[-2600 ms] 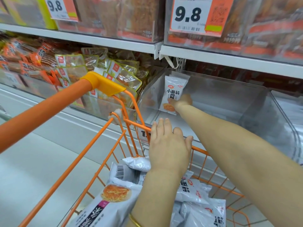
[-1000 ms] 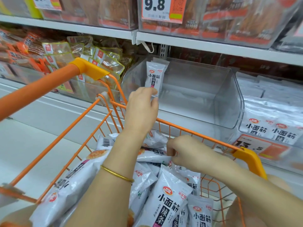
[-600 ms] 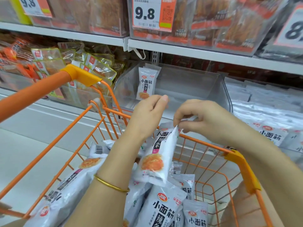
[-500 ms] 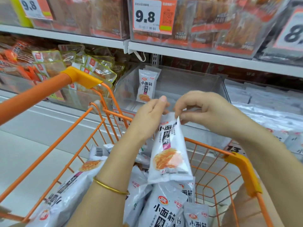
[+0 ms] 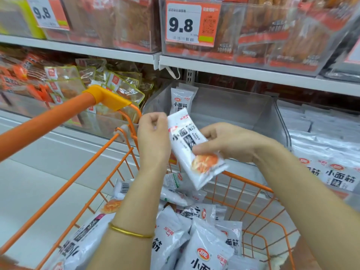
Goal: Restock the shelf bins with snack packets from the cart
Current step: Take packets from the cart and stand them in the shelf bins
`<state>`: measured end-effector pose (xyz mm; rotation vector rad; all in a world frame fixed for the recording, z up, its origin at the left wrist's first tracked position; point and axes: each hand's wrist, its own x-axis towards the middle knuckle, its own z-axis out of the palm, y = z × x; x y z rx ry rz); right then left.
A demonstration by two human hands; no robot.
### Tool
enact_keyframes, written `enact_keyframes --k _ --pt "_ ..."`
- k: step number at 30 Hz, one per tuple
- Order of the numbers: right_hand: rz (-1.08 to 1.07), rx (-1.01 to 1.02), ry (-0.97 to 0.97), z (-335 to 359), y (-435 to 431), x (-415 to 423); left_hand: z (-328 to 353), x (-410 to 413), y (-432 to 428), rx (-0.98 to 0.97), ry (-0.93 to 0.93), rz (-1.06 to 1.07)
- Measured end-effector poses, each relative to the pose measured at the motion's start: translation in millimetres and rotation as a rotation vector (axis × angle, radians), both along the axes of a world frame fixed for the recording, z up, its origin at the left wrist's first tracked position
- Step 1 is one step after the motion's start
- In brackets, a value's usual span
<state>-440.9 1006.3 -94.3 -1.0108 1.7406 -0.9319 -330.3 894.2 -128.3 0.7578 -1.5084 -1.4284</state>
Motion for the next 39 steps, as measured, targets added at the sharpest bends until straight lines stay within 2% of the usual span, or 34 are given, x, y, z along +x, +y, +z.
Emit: enact_keyframes --k 3,7,9,11,19,23,34,39 --pt "-0.233 -0.064 -0.193 0.0 -16.4 -28.9 -5.5 -1.2 -0.4 -0.214 -0.139 0.083" --pt "-0.482 -0.085 -0.105 -25.6 -56.2 -58.4 -20.8 -5.7 3.0 -0.629 -0.519 -0.036" --pt "-0.552 -0.096 -0.087 -41.4 -79.0 -61.1 -30.5 -8.8 3.2 -0.755 -0.758 -0.11" --pt "-0.608 -0.094 -0.05 -57.6 -101.9 -64.5 -39.0 -9.3 3.3 -0.821 -0.896 -0.157" --pt "-0.689 -0.029 0.324 -84.9 -161.1 -74.6 -42.3 -7.7 5.8 -0.831 -0.924 -0.203" --pt "-0.762 -0.05 0.45 -80.5 -171.4 -79.5 -42.3 -7.4 7.3 -0.837 -0.874 -0.106" --pt "-0.817 0.048 0.361 -78.6 -169.1 -80.0 -40.9 -6.1 5.6 -0.835 -0.894 -0.18" --pt "-0.715 -0.019 0.426 -52.8 -137.7 -63.5 -36.7 -4.8 6.7 -0.842 -0.931 -0.177"
